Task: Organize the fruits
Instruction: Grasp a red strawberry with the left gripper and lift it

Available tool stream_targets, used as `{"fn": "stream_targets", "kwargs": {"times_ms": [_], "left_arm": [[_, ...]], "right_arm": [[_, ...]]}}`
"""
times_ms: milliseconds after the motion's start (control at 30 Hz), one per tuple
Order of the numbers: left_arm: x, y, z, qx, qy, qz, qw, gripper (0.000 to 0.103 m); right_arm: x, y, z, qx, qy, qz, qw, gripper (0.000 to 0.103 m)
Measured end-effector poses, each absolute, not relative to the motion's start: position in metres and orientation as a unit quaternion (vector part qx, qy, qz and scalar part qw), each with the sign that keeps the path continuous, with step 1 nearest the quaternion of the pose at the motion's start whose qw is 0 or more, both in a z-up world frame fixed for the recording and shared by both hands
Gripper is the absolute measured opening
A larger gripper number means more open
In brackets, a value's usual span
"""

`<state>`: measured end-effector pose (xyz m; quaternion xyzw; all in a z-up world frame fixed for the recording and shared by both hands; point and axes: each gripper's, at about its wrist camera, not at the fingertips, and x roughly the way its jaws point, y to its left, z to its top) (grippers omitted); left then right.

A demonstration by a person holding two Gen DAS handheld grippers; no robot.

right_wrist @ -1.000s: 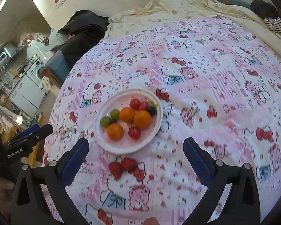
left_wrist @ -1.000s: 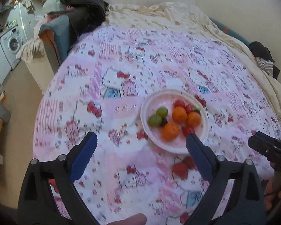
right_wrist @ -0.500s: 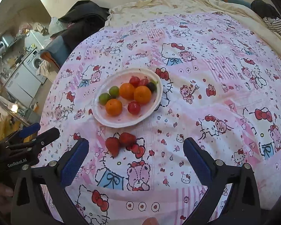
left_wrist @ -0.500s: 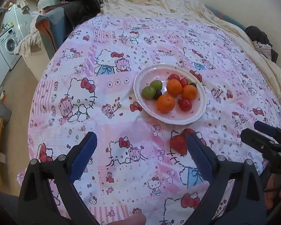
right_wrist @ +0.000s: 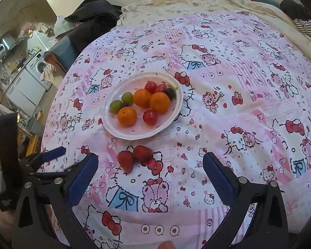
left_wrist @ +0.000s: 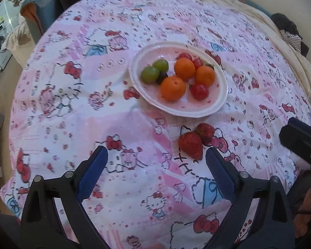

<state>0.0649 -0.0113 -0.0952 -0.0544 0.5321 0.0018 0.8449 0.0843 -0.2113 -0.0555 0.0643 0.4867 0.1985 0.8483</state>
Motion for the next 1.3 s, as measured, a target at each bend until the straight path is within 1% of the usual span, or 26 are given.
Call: {"fn": "stream_targets", "kwargs": {"times_ms": [67,200,267,400,533,600,733,800,900,967,1167,1300], "left_arm": [[0.069,-0.016,-0.104,-0.056,0.541,-0.007,0.839,0.083],[0.078,-0.029,-0.123,-0.051,0.561,-0.026,0.826,0.08],[0.085,-0.036,-0.134,-0.045,0.574,-0.033,0.817,0.074],[0.096,-0.041,-0.147,-0.057,0.589,-0.034,0.806,0.066],[0.102,-0.05,-0.151,-0.039,0.588,-0.046,0.806,0.064],[0.104,-0.052,-0.152,-0.035,0.585,-0.053,0.808,0.061],[0.106,-0.053,-0.153,-0.021,0.589,-0.056,0.806,0.06],[0.107,-0.056,-0.154,-0.013,0.589,-0.059,0.806,0.053],[0.107,-0.064,-0.156,0.007,0.587,-0.054,0.807,0.05],[0.108,-0.068,-0.156,0.012,0.585,-0.058,0.809,0.033],[0.111,-0.071,-0.153,0.004,0.59,-0.061,0.805,0.032],[0.104,-0.064,-0.14,0.0,0.581,-0.061,0.811,0.032]], "right_arm": [[0.087,-0.214,-0.057,0.07,0.49,0.194,0.847,0.103],[0.097,-0.223,-0.064,0.086,0.501,0.181,0.842,0.103],[0.103,-0.227,-0.067,0.093,0.506,0.181,0.838,0.103],[0.11,-0.233,-0.067,0.108,0.505,0.174,0.838,0.103],[0.115,-0.237,-0.071,0.122,0.513,0.172,0.832,0.103],[0.115,-0.238,-0.072,0.126,0.517,0.173,0.829,0.103],[0.117,-0.24,-0.072,0.134,0.518,0.173,0.827,0.103],[0.118,-0.24,-0.072,0.138,0.518,0.174,0.826,0.103],[0.118,-0.24,-0.072,0.14,0.521,0.174,0.824,0.103],[0.118,-0.239,-0.073,0.141,0.522,0.174,0.823,0.103],[0.116,-0.242,-0.073,0.141,0.523,0.171,0.823,0.103],[0.117,-0.244,-0.072,0.144,0.522,0.169,0.824,0.103]]}}
